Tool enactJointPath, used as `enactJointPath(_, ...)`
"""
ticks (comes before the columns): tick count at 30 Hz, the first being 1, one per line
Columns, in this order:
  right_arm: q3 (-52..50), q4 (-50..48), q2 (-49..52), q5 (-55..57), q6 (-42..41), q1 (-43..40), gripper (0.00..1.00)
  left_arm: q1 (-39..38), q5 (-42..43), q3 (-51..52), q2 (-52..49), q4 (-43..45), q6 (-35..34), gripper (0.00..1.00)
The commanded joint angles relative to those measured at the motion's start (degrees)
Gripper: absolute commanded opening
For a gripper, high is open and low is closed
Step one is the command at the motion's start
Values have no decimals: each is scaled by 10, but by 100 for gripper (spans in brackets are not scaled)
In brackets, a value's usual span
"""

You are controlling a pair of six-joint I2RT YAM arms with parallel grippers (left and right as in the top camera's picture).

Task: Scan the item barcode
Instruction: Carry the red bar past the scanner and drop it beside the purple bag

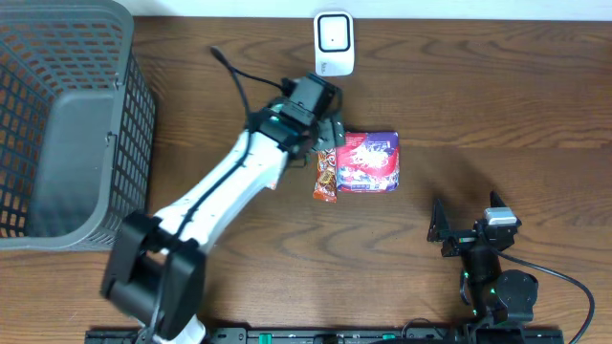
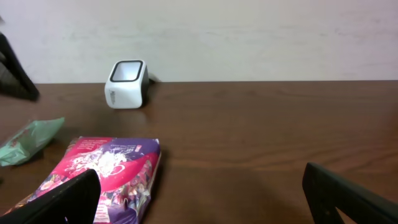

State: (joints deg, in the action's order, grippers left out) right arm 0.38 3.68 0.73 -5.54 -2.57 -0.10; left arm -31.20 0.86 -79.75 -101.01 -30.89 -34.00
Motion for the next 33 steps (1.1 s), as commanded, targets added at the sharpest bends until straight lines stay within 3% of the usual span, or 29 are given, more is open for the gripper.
enactJointPath(1, -1, 3, -2, 3, -8, -3, 99, 32, -14, -7, 73, -6, 34, 91)
enactJointPath(4, -1, 3, -2, 3, -8, -3, 99, 59, -16, -7, 113, -28, 49, 91)
enactJointPath(5, -1, 3, -2, 3, -8, -3, 99, 68, -16, -7, 125, -39, 58, 98)
enactJointPath(6, -1, 3, -2, 3, -8, -3, 99, 78, -16, -7, 135, -54, 66, 100)
enactJointPath(16, -1, 3, -2, 3, -8, -3, 99, 142, -16, -7, 157, -215, 76, 98)
enactJointPath(33, -1, 3, -2, 3, -8, -3, 99, 143, -16, -7, 156, -263, 76, 98)
